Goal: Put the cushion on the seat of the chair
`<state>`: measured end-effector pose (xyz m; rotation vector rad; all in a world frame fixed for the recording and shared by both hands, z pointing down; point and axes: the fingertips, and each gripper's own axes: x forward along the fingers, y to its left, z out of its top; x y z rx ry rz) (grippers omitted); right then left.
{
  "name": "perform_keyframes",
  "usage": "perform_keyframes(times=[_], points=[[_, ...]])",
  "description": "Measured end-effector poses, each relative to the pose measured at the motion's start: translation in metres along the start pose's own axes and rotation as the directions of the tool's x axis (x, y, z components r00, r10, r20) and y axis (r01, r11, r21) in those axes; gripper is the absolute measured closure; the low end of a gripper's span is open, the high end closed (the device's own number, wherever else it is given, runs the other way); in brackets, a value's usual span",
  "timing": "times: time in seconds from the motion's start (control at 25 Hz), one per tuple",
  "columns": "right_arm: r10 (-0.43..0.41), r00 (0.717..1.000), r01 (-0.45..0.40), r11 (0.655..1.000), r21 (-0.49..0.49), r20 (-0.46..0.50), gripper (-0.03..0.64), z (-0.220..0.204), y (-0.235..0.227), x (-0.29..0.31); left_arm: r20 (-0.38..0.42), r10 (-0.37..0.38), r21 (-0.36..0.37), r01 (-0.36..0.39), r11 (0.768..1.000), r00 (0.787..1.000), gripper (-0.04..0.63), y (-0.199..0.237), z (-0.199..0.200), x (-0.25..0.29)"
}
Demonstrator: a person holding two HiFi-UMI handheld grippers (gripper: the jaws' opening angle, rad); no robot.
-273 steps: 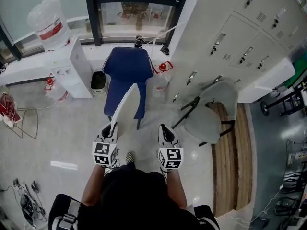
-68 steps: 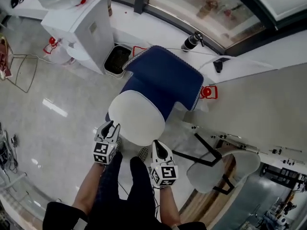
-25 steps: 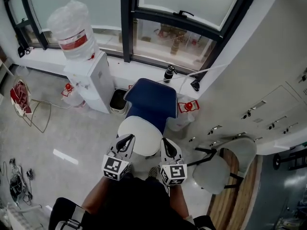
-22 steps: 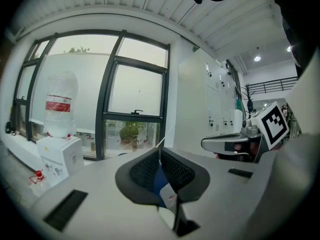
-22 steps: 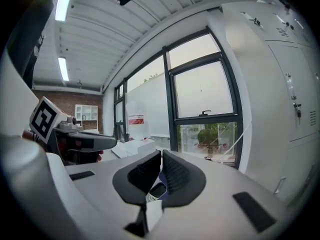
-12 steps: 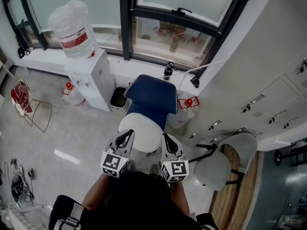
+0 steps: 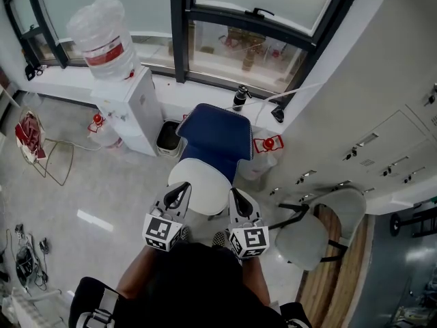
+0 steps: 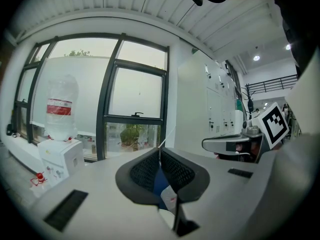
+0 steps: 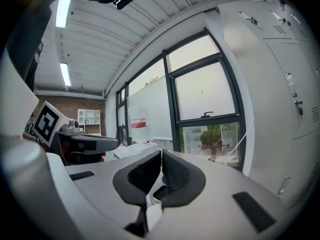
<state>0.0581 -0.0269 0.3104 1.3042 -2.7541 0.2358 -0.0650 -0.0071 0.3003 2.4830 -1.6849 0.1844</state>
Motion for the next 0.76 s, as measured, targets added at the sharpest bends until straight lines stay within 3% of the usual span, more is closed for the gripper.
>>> perform_keyframes(times=[0.76], points=[[-0.002, 1.000, 0.002, 1.000, 0.001, -0.026, 0.583, -0.0074, -0.0050, 0.0063, -0.028, 0.016, -0.027, -0.017, 0.999, 0.999, 0.568, 0.0066, -0.0065, 0.0076]])
